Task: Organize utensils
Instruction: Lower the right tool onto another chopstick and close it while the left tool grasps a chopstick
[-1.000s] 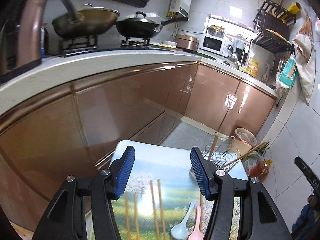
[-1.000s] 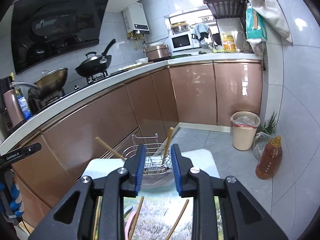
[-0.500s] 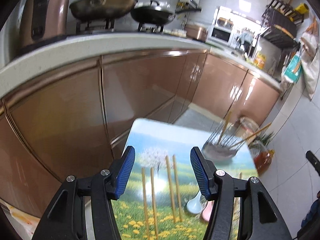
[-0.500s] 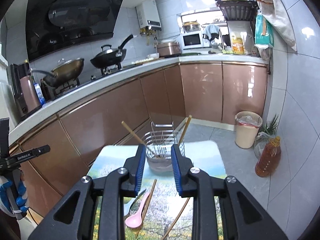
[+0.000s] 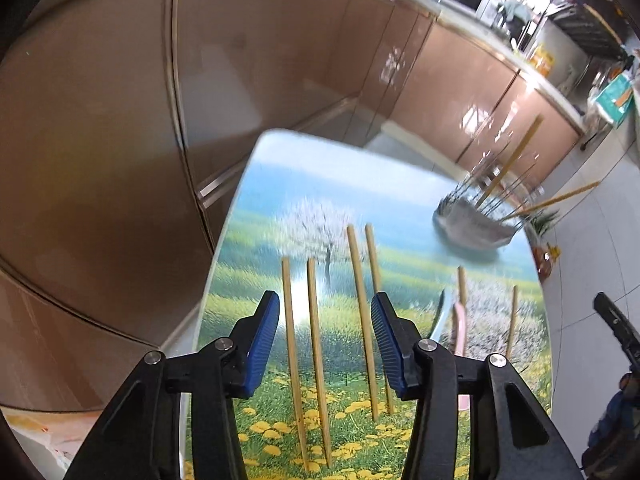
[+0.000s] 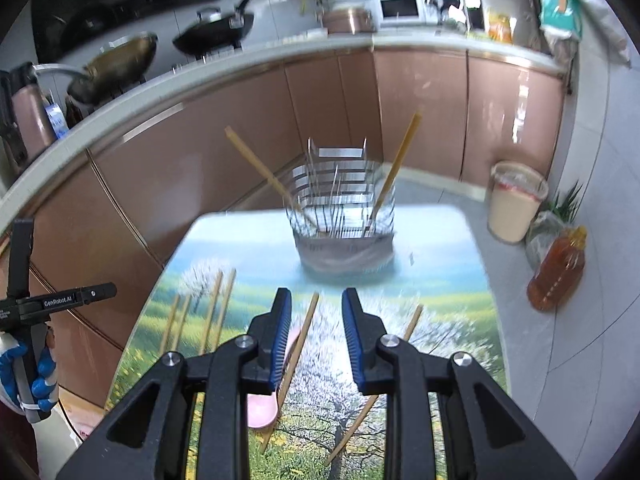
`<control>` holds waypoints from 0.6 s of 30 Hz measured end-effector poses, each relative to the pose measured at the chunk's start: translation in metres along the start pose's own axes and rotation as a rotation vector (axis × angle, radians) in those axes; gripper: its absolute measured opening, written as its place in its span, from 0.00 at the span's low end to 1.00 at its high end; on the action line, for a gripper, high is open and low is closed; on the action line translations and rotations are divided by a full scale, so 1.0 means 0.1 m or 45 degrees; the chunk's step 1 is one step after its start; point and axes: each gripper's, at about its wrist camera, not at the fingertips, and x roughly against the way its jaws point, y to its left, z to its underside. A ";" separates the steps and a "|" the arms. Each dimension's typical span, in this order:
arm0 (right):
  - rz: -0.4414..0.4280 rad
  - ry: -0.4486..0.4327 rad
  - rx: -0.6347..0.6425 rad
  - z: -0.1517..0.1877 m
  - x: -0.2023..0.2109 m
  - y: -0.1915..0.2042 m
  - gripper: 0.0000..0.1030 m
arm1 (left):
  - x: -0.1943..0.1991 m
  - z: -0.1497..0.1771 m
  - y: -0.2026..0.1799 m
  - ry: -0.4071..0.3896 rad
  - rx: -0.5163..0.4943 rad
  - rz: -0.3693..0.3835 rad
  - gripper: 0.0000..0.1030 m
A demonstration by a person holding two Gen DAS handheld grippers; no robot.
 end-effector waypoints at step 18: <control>-0.024 0.307 -0.010 0.16 -1.32 0.02 0.23 | -1.13 -0.10 -0.01 0.299 0.055 0.020 0.37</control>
